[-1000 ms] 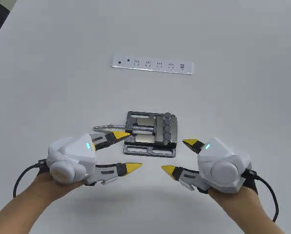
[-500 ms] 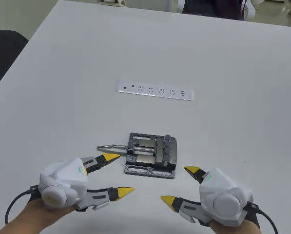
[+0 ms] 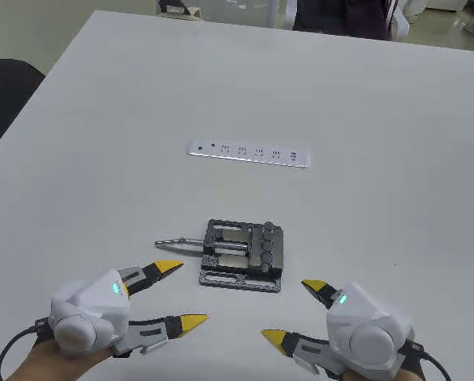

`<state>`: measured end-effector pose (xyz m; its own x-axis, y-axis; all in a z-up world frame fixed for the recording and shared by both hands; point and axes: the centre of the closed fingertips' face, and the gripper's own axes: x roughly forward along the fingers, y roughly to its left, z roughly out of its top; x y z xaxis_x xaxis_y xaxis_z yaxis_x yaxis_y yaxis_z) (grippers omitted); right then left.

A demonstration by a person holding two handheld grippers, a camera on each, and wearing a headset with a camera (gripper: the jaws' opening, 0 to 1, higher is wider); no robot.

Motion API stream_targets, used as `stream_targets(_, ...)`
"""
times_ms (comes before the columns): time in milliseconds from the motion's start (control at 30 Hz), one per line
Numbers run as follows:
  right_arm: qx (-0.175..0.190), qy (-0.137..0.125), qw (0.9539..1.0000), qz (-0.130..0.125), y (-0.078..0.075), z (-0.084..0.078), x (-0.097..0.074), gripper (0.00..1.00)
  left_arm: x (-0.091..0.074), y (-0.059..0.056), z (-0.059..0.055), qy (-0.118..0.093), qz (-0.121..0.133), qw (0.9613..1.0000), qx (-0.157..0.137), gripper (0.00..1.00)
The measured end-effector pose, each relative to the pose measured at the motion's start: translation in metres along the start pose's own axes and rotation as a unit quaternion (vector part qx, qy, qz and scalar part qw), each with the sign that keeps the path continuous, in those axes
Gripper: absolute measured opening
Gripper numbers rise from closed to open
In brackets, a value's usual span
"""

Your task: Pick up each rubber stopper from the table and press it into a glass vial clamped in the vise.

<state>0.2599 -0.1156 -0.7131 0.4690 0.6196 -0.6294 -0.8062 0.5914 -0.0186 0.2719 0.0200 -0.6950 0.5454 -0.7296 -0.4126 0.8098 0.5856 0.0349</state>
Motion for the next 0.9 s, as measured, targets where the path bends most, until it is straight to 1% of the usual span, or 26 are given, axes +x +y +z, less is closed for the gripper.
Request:
stream_targets(133,0.007,0.003,1.0,-0.004,-0.001,-0.008,-0.004,0.61,-0.004,0.001,-0.003,0.0,0.008,1.0,-0.005,0.52)
stream_targets(267,0.015,0.0,0.9999,-0.008,-0.001,-0.013,-0.01,0.62,-0.009,0.0,-0.005,0.001,0.015,0.9998,-0.01,0.52)
stream_targets(500,0.016,-0.006,0.9998,-0.012,0.0,-0.014,-0.018,0.64,-0.016,0.001,-0.007,0.0,0.026,0.9995,-0.016,0.52)
stream_targets(600,0.017,-0.008,0.9998,-0.012,0.0,-0.015,-0.018,0.64,-0.017,0.0,-0.008,0.001,0.027,0.9995,-0.018,0.52)
stream_targets(900,0.023,-0.008,0.9996,-0.013,0.0,-0.017,-0.019,0.64,-0.019,-0.002,-0.008,-0.001,0.031,0.9993,-0.022,0.53)
